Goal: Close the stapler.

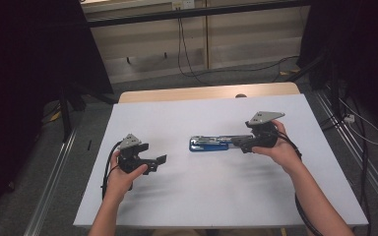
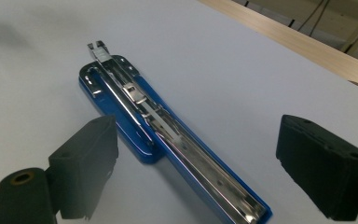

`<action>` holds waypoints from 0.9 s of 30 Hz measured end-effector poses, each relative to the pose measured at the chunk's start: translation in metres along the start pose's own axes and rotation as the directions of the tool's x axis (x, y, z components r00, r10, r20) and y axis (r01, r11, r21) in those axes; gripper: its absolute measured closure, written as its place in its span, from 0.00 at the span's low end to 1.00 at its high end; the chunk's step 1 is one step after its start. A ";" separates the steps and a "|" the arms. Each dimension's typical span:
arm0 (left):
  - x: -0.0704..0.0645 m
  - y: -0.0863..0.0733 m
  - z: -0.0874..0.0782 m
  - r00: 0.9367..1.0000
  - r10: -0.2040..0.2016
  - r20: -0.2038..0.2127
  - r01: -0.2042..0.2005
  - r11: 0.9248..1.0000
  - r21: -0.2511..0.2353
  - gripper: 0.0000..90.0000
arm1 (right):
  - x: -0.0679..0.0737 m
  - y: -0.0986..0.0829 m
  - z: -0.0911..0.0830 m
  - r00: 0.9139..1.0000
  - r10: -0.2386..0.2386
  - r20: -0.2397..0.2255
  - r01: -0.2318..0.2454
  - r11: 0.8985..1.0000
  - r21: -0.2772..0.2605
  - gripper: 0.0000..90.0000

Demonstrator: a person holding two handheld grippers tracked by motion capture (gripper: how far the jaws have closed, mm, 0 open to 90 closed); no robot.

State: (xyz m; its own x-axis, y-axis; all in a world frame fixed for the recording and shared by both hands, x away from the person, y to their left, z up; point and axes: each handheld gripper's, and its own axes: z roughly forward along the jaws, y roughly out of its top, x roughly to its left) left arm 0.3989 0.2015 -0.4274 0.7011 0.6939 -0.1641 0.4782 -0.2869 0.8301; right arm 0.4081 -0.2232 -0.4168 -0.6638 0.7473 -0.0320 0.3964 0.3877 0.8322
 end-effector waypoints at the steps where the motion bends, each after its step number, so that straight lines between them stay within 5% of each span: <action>1: 0.000 0.000 0.001 1.000 -0.009 0.001 0.009 1.000 -0.004 0.09 | -0.001 -0.001 -0.003 1.000 0.013 0.009 -0.013 1.000 -0.005 0.15; 11: -0.004 0.006 0.009 1.000 -0.003 -0.012 0.003 1.000 0.003 0.14 | -0.006 -0.012 -0.026 0.991 0.088 0.101 -0.083 0.995 -0.056 0.24; 18: -0.009 0.012 0.020 1.000 0.002 -0.018 -0.002 1.000 0.007 0.25 | -0.011 -0.022 -0.031 0.980 0.135 0.146 -0.127 0.990 -0.064 0.51; 24: -0.012 0.012 0.033 1.000 -0.012 -0.017 0.012 1.000 0.027 0.40 | -0.013 -0.028 -0.033 0.977 0.130 0.170 -0.121 0.991 -0.063 0.75; 27: -0.015 0.017 0.037 1.000 0.016 -0.010 -0.015 0.999 0.034 0.48 | -0.014 -0.032 -0.030 0.975 0.129 0.183 -0.123 0.991 -0.044 0.84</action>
State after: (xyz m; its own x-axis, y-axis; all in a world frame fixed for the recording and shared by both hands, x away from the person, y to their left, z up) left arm 0.4162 0.1616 -0.4312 0.7034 0.6957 -0.1458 0.4849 -0.3196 0.8141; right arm 0.3861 -0.2624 -0.4269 -0.4796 0.8771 -0.0246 0.4472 0.2685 0.8532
